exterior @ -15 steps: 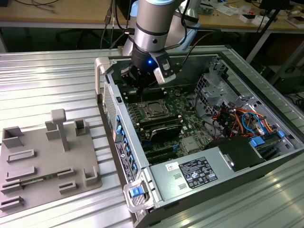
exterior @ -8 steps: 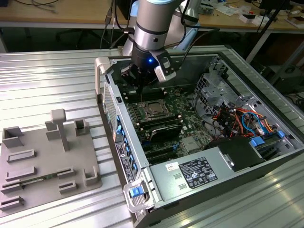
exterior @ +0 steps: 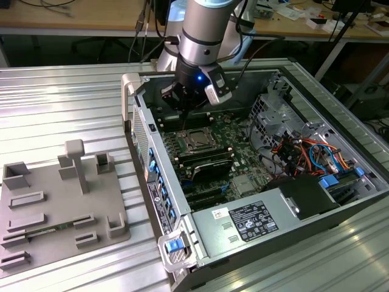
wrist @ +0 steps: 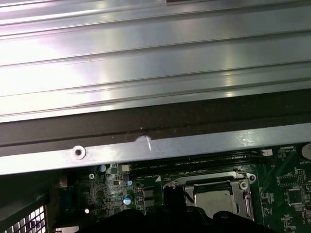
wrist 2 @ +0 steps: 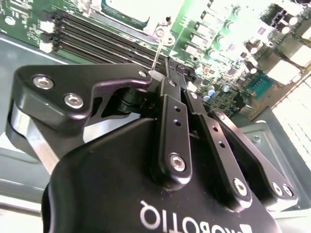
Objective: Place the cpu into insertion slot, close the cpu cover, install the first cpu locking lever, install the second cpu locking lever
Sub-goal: 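Install the first cpu locking lever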
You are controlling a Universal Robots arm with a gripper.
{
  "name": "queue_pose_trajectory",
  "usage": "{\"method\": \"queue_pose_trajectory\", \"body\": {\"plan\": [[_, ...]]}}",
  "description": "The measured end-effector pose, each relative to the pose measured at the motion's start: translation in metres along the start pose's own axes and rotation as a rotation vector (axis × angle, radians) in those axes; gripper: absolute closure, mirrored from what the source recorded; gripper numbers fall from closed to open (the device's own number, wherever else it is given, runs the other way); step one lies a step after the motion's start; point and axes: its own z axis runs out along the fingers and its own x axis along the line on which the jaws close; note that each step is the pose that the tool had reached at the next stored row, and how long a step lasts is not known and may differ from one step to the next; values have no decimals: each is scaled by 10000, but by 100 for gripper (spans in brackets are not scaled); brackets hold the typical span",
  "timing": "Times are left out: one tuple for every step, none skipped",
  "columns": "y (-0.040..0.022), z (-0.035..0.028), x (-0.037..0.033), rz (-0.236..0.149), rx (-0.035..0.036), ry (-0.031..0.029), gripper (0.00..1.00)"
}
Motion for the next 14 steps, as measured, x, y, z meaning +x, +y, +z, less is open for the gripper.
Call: {"method": "queue_pose_trajectory", "body": {"plan": [[1,4,-16,-11,1,2,89],[2,8,-28,-19,0,3,89],[3,12,-39,-27,-1,4,89],[4,15,-47,-34,-1,4,89],[5,19,-57,-44,0,5,89],[6,22,-66,-54,1,6,89],[7,28,-81,-73,0,7,89],[8,33,-91,-88,-1,7,89],[10,38,-104,-107,0,8,89],[11,46,-122,-139,-2,10,89],[13,51,-136,-166,-2,11,89],[13,53,-144,-180,-2,12,89],[14,55,-148,-187,-2,13,89],[14,57,-153,-194,-1,13,89]]}}
